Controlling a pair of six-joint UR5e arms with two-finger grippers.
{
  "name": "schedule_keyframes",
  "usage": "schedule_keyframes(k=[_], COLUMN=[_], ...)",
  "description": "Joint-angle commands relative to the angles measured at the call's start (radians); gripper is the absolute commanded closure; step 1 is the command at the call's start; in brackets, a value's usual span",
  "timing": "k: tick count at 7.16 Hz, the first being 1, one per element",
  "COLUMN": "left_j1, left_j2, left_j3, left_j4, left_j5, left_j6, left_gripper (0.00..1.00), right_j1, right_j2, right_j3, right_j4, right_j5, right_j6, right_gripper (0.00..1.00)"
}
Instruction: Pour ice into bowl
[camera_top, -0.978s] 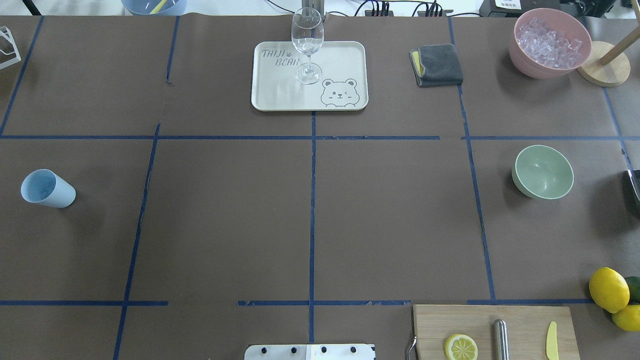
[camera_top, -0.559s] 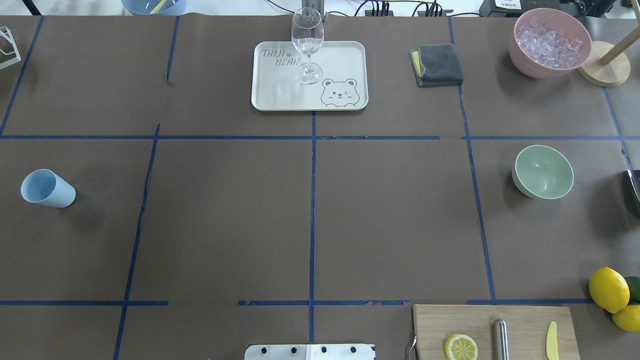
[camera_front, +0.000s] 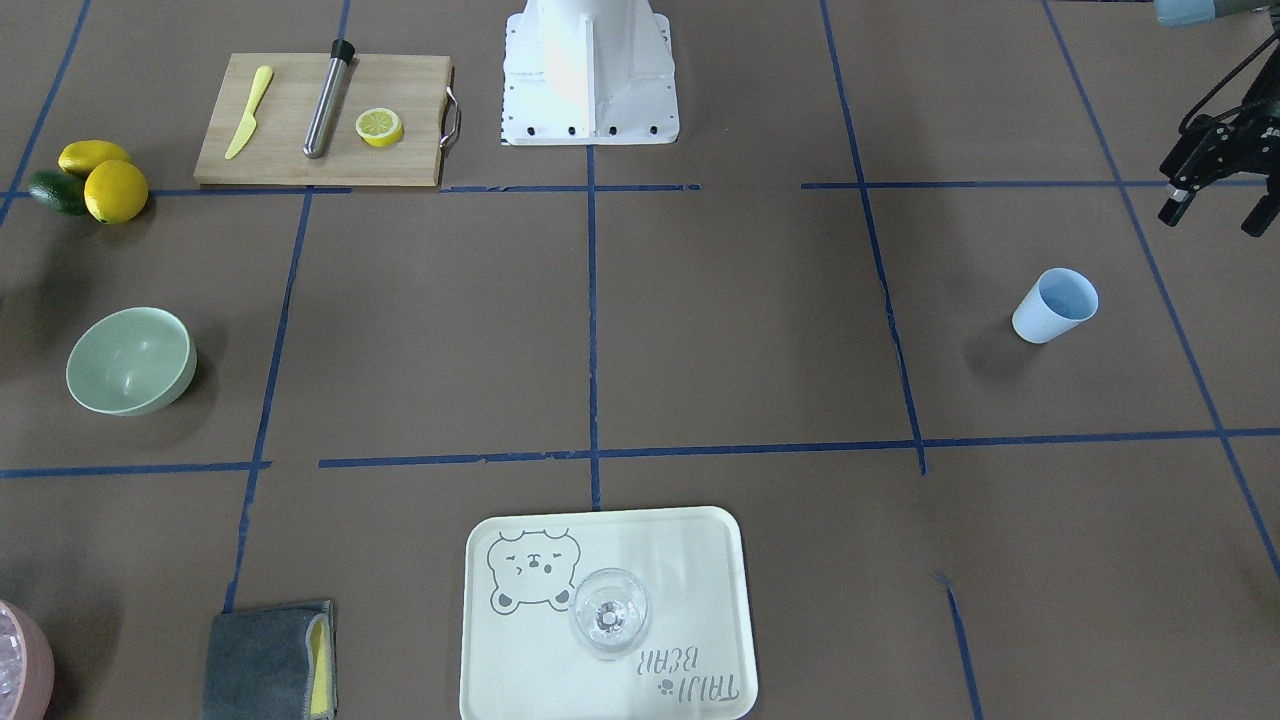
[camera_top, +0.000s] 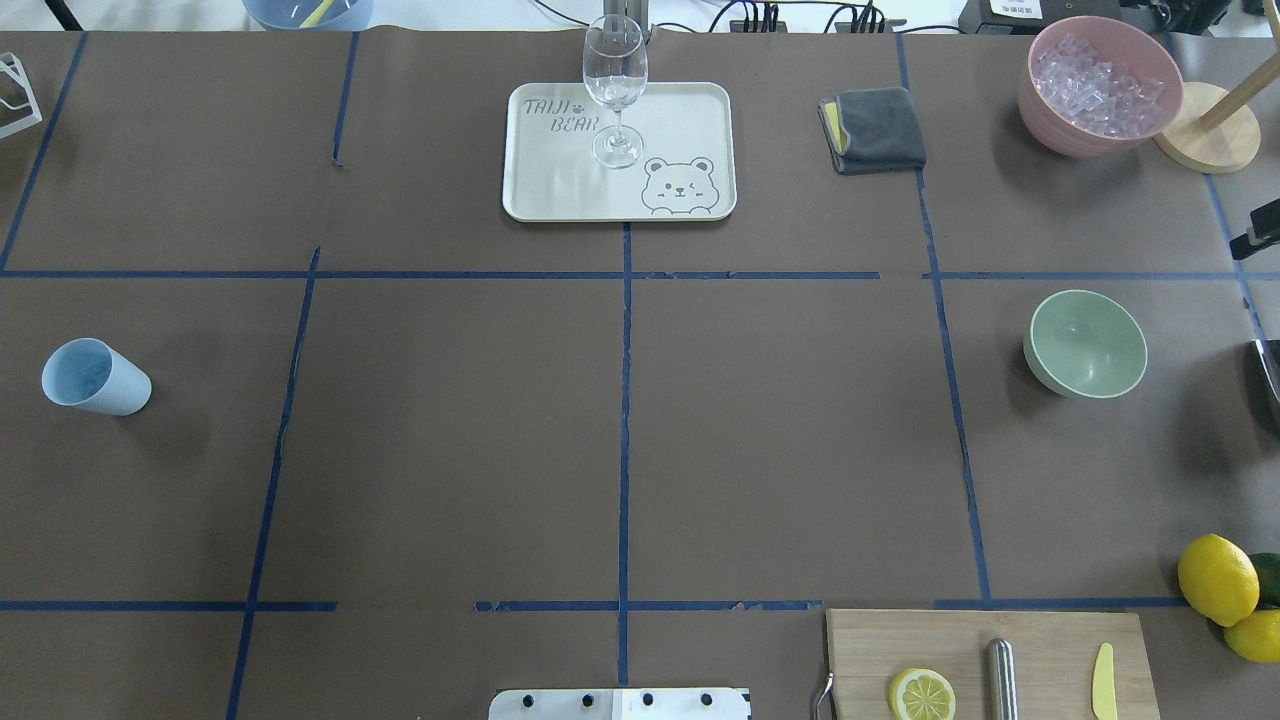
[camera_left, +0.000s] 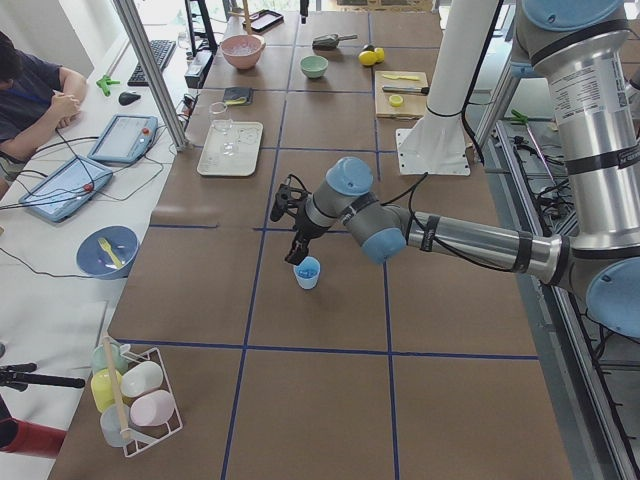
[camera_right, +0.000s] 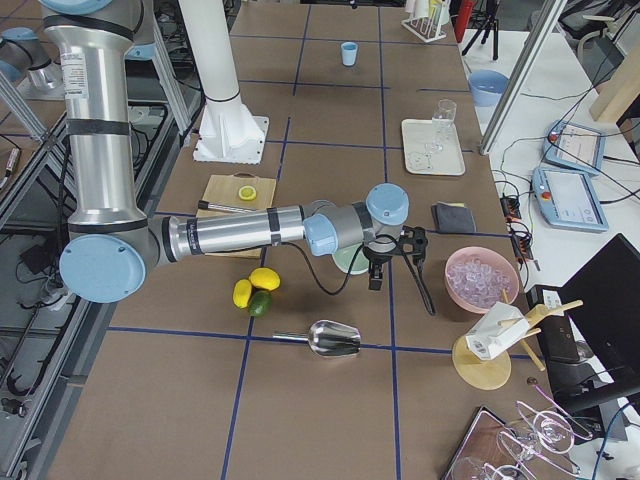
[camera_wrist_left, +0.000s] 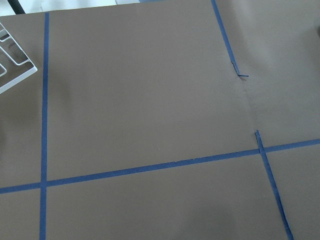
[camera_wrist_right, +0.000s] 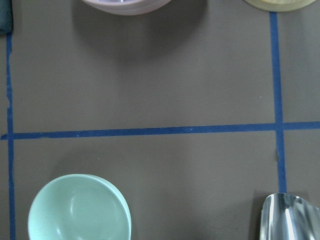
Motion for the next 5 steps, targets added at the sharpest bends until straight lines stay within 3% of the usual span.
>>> schedule_keyframes(k=[1, 4, 5], left_j1=[0.094, 0.142, 0.209], left_j2=[0.053, 0.134, 0.137], left_j3=[-0.008, -0.016, -0.019], left_j4=[-0.082, -0.192, -0.190], left_j5=[0.155, 0.233, 0.326], left_j6=[-0.106, -0.160, -0.195], left_gripper=[0.00, 0.00, 0.00], right_j1=[-0.096, -0.202, -0.239], right_j2=[-0.046, -0.033, -0.033], right_j3=[-0.008, -0.022, -0.035], right_j4=[0.159, 0.200, 0.237], right_j5=[-0.052, -0.127, -0.159], right_j6=[0.148, 0.198, 0.246], right_gripper=[0.00, 0.00, 0.00])
